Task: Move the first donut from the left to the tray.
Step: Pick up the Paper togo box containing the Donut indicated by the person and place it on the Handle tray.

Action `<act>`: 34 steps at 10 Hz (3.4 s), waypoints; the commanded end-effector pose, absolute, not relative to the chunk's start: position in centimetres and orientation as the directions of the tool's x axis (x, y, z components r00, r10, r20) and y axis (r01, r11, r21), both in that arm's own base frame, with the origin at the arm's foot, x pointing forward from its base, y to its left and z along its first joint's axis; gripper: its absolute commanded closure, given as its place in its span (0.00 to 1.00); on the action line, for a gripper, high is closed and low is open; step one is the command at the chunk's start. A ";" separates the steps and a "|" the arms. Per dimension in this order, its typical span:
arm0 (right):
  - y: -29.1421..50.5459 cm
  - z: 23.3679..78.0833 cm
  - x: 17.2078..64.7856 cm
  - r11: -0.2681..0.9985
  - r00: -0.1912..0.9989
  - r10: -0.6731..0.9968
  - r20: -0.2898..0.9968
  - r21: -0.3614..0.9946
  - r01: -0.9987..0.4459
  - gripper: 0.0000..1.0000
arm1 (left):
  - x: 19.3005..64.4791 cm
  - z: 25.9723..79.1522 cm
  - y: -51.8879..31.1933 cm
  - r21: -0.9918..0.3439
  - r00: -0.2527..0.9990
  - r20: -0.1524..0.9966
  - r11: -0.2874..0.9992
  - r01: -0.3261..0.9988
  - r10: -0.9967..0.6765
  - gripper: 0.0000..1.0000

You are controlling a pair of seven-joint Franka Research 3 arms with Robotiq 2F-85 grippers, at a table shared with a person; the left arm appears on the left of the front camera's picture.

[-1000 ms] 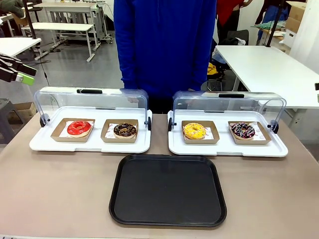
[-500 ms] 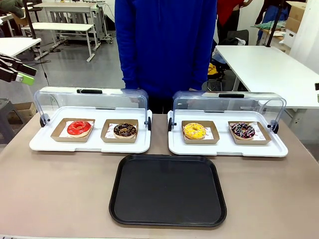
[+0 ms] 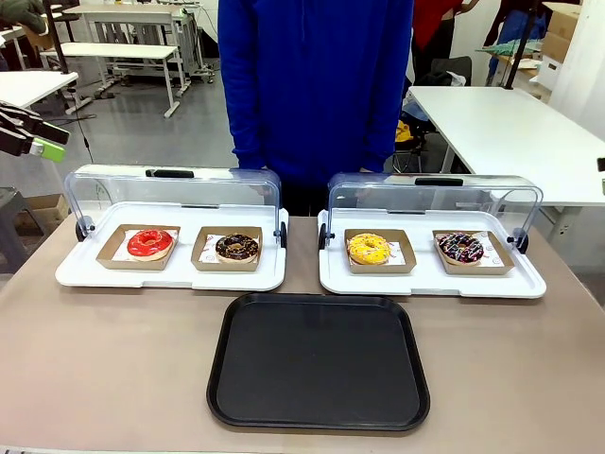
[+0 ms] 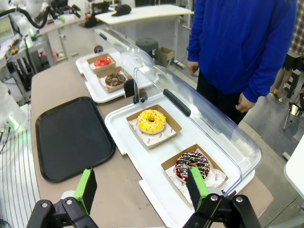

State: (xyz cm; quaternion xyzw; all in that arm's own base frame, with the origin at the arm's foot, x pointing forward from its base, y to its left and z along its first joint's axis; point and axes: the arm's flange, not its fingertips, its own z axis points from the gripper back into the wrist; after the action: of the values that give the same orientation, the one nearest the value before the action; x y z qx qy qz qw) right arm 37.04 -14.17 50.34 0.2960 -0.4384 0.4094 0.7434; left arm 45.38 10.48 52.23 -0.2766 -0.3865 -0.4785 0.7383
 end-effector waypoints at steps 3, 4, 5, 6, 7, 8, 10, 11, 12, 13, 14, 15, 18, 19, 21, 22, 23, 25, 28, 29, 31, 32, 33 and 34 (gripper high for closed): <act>-14.2 50.4 37.4 0.482 0.246 0.341 0.908 0.056 -0.875 0.00 | 45.4 52.3 10.3 -0.038 0.234 0.844 0.382 0.923 -0.483 0.00; -14.2 50.4 37.4 0.482 0.246 0.341 0.908 0.056 -0.875 0.00 | 45.4 52.3 10.3 -0.038 0.234 0.844 0.382 0.923 -0.483 0.00; -14.2 50.4 37.4 0.482 0.246 0.341 0.908 0.056 -0.875 0.00 | 45.4 52.3 10.3 -0.038 0.234 0.844 0.382 0.923 -0.483 0.00; -14.2 50.4 37.4 0.482 0.246 0.341 0.908 0.056 -0.875 0.00 | 45.4 52.3 10.3 -0.038 0.234 0.844 0.382 0.923 -0.483 0.00; -14.2 50.4 37.4 0.482 0.246 0.341 0.908 0.056 -0.875 0.00 | 45.4 52.3 10.3 -0.038 0.234 0.844 0.382 0.923 -0.483 0.00; -14.2 50.4 37.4 0.482 0.246 0.341 0.908 0.056 -0.875 0.00 | 45.4 52.3 10.3 -0.038 0.234 0.844 0.382 0.923 -0.483 0.00; -14.2 50.4 37.4 0.482 0.246 0.341 0.908 0.056 -0.875 0.00 | 45.4 52.3 10.3 -0.038 0.234 0.844 0.382 0.923 -0.483 0.00; -14.2 50.4 37.4 0.482 0.246 0.341 0.908 0.056 -0.875 0.00 | 45.4 52.3 10.3 -0.038 0.234 0.844 0.382 0.923 -0.483 0.00; -14.2 50.4 37.4 0.482 0.246 0.341 0.908 0.056 -0.875 0.00 | 45.4 52.3 10.3 -0.038 0.234 0.844 0.382 0.923 -0.483 0.00; -14.2 50.4 37.4 0.482 0.246 0.341 0.908 0.056 -0.875 0.00 | 45.4 52.3 10.3 -0.038 0.234 0.844 0.382 0.923 -0.483 0.00; -14.2 50.4 37.4 0.482 0.246 0.341 0.908 0.056 -0.875 0.00 | 45.4 52.3 10.3 -0.038 0.234 0.844 0.382 0.923 -0.483 0.00; -14.2 50.4 37.4 0.482 0.246 0.341 0.908 0.056 -0.875 0.00 | 45.4 52.3 10.3 -0.038 0.234 0.844 0.382 0.923 -0.483 0.00; -14.2 50.4 37.4 0.482 0.246 0.341 0.908 0.056 -0.875 0.00 | 45.4 52.3 10.3 -0.038 0.234 0.844 0.382 0.923 -0.483 0.00; -14.2 50.4 37.4 0.482 0.246 0.341 0.908 0.056 -0.875 0.00 | 45.4 52.3 10.3 -0.038 0.234 0.844 0.382 0.923 -0.483 0.00; -14.2 50.4 37.4 0.482 0.246 0.341 0.908 0.056 -0.875 0.00 | 45.4 52.3 10.3 -0.038 0.234 0.844 0.382 0.923 -0.483 0.00; -14.2 50.4 37.4 0.482 0.246 0.341 0.908 0.056 -0.875 0.00 | 45.4 52.3 10.3 -0.038 0.234 0.844 0.382 0.923 -0.483 0.00; -14.2 50.4 37.4 0.482 0.246 0.341 0.908 0.056 -0.875 0.00 | 45.4 52.3 10.3 -0.038 0.234 0.844 0.382 0.923 -0.483 0.00; -14.2 50.4 37.4 0.482 0.246 0.341 0.908 0.056 -0.875 0.00 | 45.4 52.3 10.3 -0.038 0.234 0.844 0.382 0.923 -0.483 0.00; -14.2 50.4 37.4 0.482 0.246 0.341 0.908 0.056 -0.875 0.00 | 45.4 52.3 10.3 -0.038 0.234 0.844 0.382 0.923 -0.483 0.00; -14.2 50.4 37.4 0.482 0.246 0.341 0.908 0.056 -0.875 0.00 | 45.4 52.3 10.3 -0.038 0.234 0.844 0.382 0.923 -0.483 0.00; -14.2 50.4 37.4 0.482 0.246 0.341 0.908 0.056 -0.875 0.00 | 45.4 52.3 10.3 -0.038 0.234 0.844 0.382 0.923 -0.483 0.00; -14.2 50.4 37.4 0.482 0.246 0.341 0.908 0.056 -0.875 0.00 | 45.4 52.3 10.3 -0.038 0.234 0.844 0.382 0.923 -0.483 0.00; -14.2 50.4 37.4 0.482 0.246 0.341 0.908 0.056 -0.875 0.00 | 45.4 52.3 10.3 -0.038 0.234 0.844 0.382 0.923 -0.483 0.00; -14.2 50.4 37.4 0.482 0.246 0.341 0.908 0.056 -0.875 0.00 | 45.4 52.3 10.3 -0.038 0.234 0.844 0.382 0.923 -0.483 0.00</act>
State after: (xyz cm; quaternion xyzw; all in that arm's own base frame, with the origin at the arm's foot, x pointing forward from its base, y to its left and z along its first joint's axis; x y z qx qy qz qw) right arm 37.04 -14.17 50.34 0.2960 -0.4384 0.4095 0.7433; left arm 45.38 10.48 52.23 -0.2766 -0.3865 -0.4785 0.7384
